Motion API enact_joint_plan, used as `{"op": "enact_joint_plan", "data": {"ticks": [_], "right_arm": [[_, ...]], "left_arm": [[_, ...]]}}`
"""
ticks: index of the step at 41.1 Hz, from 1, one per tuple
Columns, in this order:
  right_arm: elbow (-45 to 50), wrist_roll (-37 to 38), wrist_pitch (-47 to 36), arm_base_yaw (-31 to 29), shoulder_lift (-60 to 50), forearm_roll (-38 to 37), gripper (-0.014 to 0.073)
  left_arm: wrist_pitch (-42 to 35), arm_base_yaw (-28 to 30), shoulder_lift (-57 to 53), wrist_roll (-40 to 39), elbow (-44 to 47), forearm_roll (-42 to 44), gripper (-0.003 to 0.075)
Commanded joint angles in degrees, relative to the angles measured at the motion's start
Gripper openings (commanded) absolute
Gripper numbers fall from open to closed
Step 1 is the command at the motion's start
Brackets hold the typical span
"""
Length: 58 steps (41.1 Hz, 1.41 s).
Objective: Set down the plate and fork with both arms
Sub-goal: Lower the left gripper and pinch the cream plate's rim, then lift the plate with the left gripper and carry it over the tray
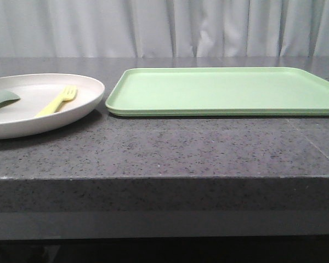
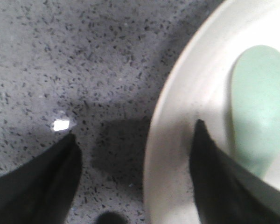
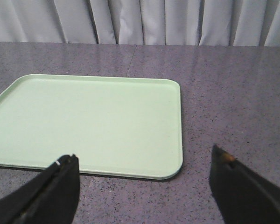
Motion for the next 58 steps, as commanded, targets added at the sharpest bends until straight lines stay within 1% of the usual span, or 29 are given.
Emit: {"op": "enact_joint_plan", "data": {"ticks": [1,8,10,11,20,26,43,52,54,58], "right_arm": [[-2.1,-0.4,-4.3,-0.1,0.8,0.1,0.0594],[-2.1,-0.4,-4.3,-0.1,0.8,0.1,0.0594],[-2.1,-0.4,-4.3,-0.1,0.8,0.1,0.0594],[-2.1,-0.4,-4.3,-0.1,0.8,0.1,0.0594],[-2.1,-0.4,-4.3,-0.1,0.8,0.1,0.0594],[-2.1,-0.4,-4.4,-0.1,0.8,0.1,0.0594],[-2.1,-0.4,-4.2,-0.1,0.8,0.1,0.0594],[-2.1,-0.4,-3.9,-0.1,0.8,0.1,0.0594],[-2.1,-0.4,-3.9,-0.1,0.8,0.1,0.0594],[-2.1,-0.4,-3.9,-0.1,0.8,0.1,0.0594]], "left_arm": [[0.5,0.1,-1.8,0.2,-1.7,0.1,0.0317],[1.1,0.1,-1.8,0.2,-1.7,0.1,0.006],[1.2,0.1,-1.8,0.2,-1.7,0.1,-0.0001],[1.3,0.1,-1.8,0.2,-1.7,0.1,-0.0016],[2.6,0.1,-1.8,0.2,-1.7,0.1,-0.0018],[4.4,0.5,-1.8,0.2,-3.2,-0.9,-0.0018],[8.1,7.0,-3.2,6.1,-12.2,-19.1,-0.0018],[7.9,6.9,-3.2,8.2,-13.4,-29.3,-0.0018],[7.8,6.4,-3.0,8.5,-13.4,-30.7,-0.0018],[7.8,4.7,-2.2,8.4,-13.5,-30.8,-0.0018]]}}
